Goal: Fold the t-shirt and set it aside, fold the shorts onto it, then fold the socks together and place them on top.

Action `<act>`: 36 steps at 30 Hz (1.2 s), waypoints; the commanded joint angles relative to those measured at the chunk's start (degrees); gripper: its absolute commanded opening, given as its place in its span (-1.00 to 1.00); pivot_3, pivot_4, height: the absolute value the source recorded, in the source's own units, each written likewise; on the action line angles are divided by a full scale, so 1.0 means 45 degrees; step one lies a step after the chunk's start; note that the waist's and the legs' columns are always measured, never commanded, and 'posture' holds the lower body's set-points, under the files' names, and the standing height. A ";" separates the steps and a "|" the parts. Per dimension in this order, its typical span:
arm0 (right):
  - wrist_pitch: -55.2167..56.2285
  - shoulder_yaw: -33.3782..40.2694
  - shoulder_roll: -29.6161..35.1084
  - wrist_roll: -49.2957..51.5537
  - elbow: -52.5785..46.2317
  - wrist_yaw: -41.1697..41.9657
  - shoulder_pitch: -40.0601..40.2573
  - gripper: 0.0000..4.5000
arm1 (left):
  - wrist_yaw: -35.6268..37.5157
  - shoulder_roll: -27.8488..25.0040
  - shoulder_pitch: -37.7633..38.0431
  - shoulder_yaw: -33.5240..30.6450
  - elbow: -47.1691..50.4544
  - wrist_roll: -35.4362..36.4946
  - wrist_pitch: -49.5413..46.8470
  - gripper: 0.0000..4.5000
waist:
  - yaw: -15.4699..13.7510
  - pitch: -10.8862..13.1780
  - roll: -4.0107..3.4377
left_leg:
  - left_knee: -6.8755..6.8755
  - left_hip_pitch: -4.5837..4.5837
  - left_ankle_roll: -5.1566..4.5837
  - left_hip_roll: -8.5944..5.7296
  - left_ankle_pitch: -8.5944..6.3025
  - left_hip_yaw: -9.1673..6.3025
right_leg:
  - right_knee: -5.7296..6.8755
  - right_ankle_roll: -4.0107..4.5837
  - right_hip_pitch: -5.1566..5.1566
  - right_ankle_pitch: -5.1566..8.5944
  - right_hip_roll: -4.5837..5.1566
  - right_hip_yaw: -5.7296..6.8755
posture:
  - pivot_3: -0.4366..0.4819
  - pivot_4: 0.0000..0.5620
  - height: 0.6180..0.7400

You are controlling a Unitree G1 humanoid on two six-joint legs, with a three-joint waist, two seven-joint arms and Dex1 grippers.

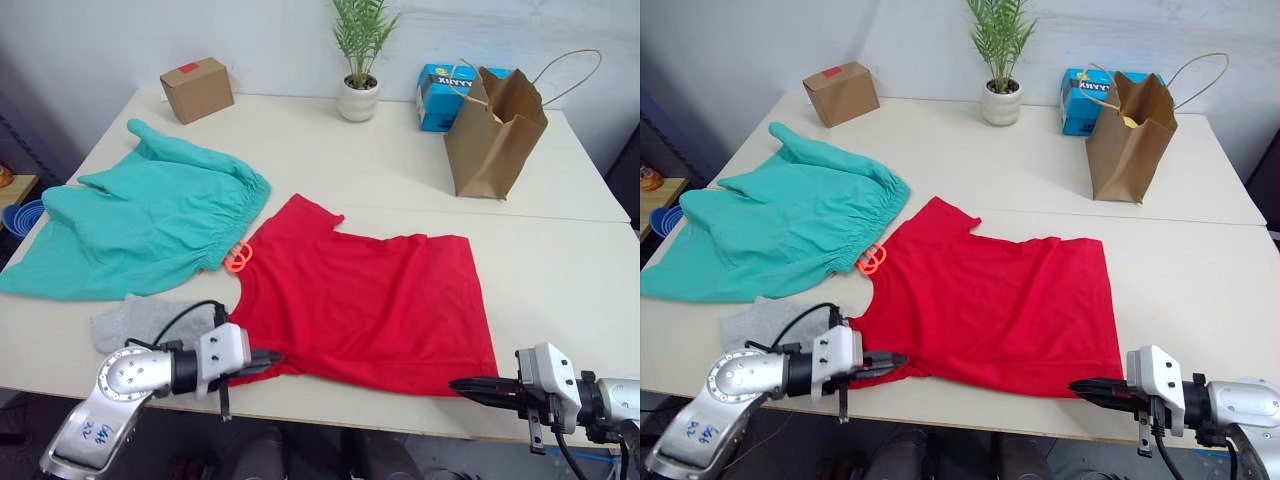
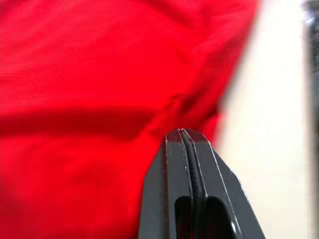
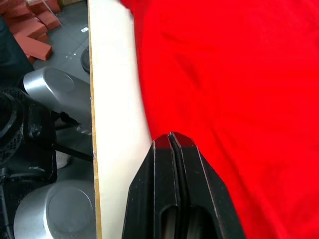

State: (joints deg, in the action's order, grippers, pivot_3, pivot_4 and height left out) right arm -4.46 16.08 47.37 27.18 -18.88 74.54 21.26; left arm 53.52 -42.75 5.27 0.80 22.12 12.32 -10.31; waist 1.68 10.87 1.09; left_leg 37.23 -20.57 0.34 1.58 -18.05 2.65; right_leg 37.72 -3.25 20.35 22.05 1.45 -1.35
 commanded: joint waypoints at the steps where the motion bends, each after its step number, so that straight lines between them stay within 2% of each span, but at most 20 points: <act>1: -0.0141 0.0006 -0.0112 0.0329 -0.0375 -0.0239 -0.0062 -1.00 | -0.0124 0.0143 -0.0815 -0.0180 -0.0746 -0.0164 0.0778 -0.98 | -0.0003 0.0001 0.0001 | 0.0001 0.0000 0.0002 0.0001 0.0001 0.0000 | 0.0001 0.0000 0.0002 0.0000 -0.0001 0.0000 | -0.05 -0.47 1.00; 4: -0.0256 0.0004 -0.0107 0.0373 -0.0446 -0.0321 -0.0046 -1.00 | -0.0481 0.0822 -0.1556 -0.0765 -0.0683 0.1099 -0.0139 -0.98 | -0.0029 -0.0001 0.0007 | 0.0006 -0.0005 0.0004 -0.0001 0.0003 0.0000 | 0.0007 -0.0001 0.0003 0.0000 0.0003 0.0001 | -0.05 -0.47 1.00; 8: -0.0331 -0.0001 -0.0064 0.0392 -0.0471 -0.0397 -0.0043 -1.00 | -0.0385 0.0600 -0.1703 -0.1096 -0.0924 0.1169 -0.0394 -0.98 | 0.0002 -0.0007 0.0016 | -0.0002 -0.0007 0.0007 0.0001 0.0003 0.0000 | 0.0004 -0.0002 0.0008 0.0000 0.0001 0.0004 | -0.05 -0.47 1.00; 11: -0.0470 -0.0007 -0.0108 0.0448 -0.0565 -0.0515 -0.0051 -1.00 | -0.1104 0.0776 -0.2110 -0.1652 -0.1565 0.1154 -0.0642 -0.98 | -0.0005 -0.0006 0.0017 | -0.0002 -0.0004 0.0018 0.0002 0.0010 0.0000 | 0.0011 -0.0002 0.0011 0.0000 -0.0003 0.0004 | -0.05 -0.47 1.00; 12: -0.0515 -0.0010 -0.0131 0.0508 -0.0675 -0.0551 -0.0056 -1.00 | -0.1065 0.0910 -0.2214 -0.2148 -0.1434 0.2069 -0.1146 -0.98 | -0.0016 -0.0006 0.0018 | 0.0002 -0.0003 0.0019 0.0002 0.0012 -0.0001 | 0.0016 -0.0002 0.0011 0.0000 -0.0003 0.0004 | -0.05 -0.47 1.00; 14: -0.0777 0.0046 -0.0210 0.0905 -0.1070 -0.0707 -0.0108 -1.00 | 0.0171 0.0549 -0.1734 -0.3002 -0.0326 0.4487 -0.2325 -0.98 | 0.0015 -0.0004 0.0028 | 0.0009 -0.0001 0.0019 0.0003 0.0015 -0.0001 | 0.0031 -0.0002 0.0011 0.0000 -0.0002 0.0004 | -0.05 -0.47 1.00; 16: -0.0831 -0.0055 -0.0119 0.1098 -0.1497 -0.0557 -0.0063 -1.00 | 0.1360 -0.0445 -0.0840 -0.3064 0.0637 0.5163 -0.3107 -0.98 | 0.0060 -0.0004 0.0033 | -0.0002 -0.0002 0.0024 0.0008 0.0015 -0.0001 | 0.0025 -0.0001 0.0014 0.0000 -0.0002 0.0004 | -0.05 -0.47 1.00; 18: -0.0880 -0.0405 -0.0090 0.1097 -0.1910 -0.0505 -0.0106 -1.00 | 0.2375 -0.1497 0.0282 -0.2771 0.1370 0.4986 -0.3246 -0.98 | 0.0113 -0.0005 0.0031 | -0.0018 -0.0002 0.0041 0.0008 0.0019 0.0000 | 0.0013 -0.0001 0.0020 0.0001 -0.0002 0.0002 | -0.05 -0.47 1.00; 20: -0.0965 -0.1037 -0.0227 0.0895 -0.2220 -0.0703 -0.0347 -1.00 | 0.2914 -0.2066 0.1095 -0.2195 0.1622 0.4182 -0.2490 -0.98 | 0.0091 -0.0007 0.0027 | -0.0027 0.0000 0.0048 0.0006 0.0023 0.0000 | 0.0004 0.0004 0.0017 0.0004 -0.0002 0.0001 | -0.05 -0.47 1.00; 25: -0.0631 -0.3283 -0.0955 -0.0747 -0.2065 -0.1666 -0.1295 -1.00 | 0.1140 -0.0749 0.0458 -0.0360 0.1050 0.2146 -0.1614 -0.98 | -0.0073 -0.0014 0.0041 | -0.0007 0.0013 0.0019 0.0001 0.0031 -0.0003 | 0.0011 0.0011 -0.0006 0.0000 0.0008 0.0002 | -0.05 -0.47 1.00; 28: -0.0489 -0.4091 -0.1340 -0.1624 -0.1561 -0.2252 -0.1961 -1.00 | 0.0534 -0.0375 0.0064 0.0490 0.0556 0.1054 -0.1451 -0.98 | -0.0024 -0.0024 0.0062 | -0.0010 0.0002 0.0016 -0.0003 0.0033 -0.0003 | 0.0014 0.0009 0.0006 -0.0002 0.0010 0.0002 | -0.05 -0.47 1.00; 32: -0.0268 -0.4553 -0.1600 -0.2273 -0.0737 -0.2743 -0.2732 -1.00 | -0.0368 0.0162 -0.0463 0.1119 -0.0158 0.0018 -0.1323 -0.98 | 0.0019 -0.0024 0.0060 | -0.0021 -0.0010 0.0019 0.0000 0.0028 0.0002 | 0.0013 0.0009 0.0032 -0.0001 0.0002 0.0001 | -0.05 -0.47 1.00; 36: -0.0149 -0.4236 -0.1451 -0.2436 -0.0091 -0.2986 -0.3109 -1.00 | -0.1531 0.1143 -0.0892 0.0788 -0.0612 0.0040 -0.1667 -0.98 | -0.0013 -0.0025 0.0059 | -0.0012 -0.0008 0.0018 0.0000 0.0028 0.0002 | 0.0018 0.0009 0.0027 -0.0001 0.0006 0.0002 | -0.05 -0.47 1.00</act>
State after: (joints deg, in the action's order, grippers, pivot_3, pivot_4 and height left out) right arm -6.29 -4.24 40.35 16.72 -19.83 61.61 7.27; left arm 48.95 -38.10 1.48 5.42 19.88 13.04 -17.25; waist 1.62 10.76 1.35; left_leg 37.22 -20.61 0.42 1.58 -17.93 2.65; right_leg 37.82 -3.21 20.47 22.05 1.47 -1.32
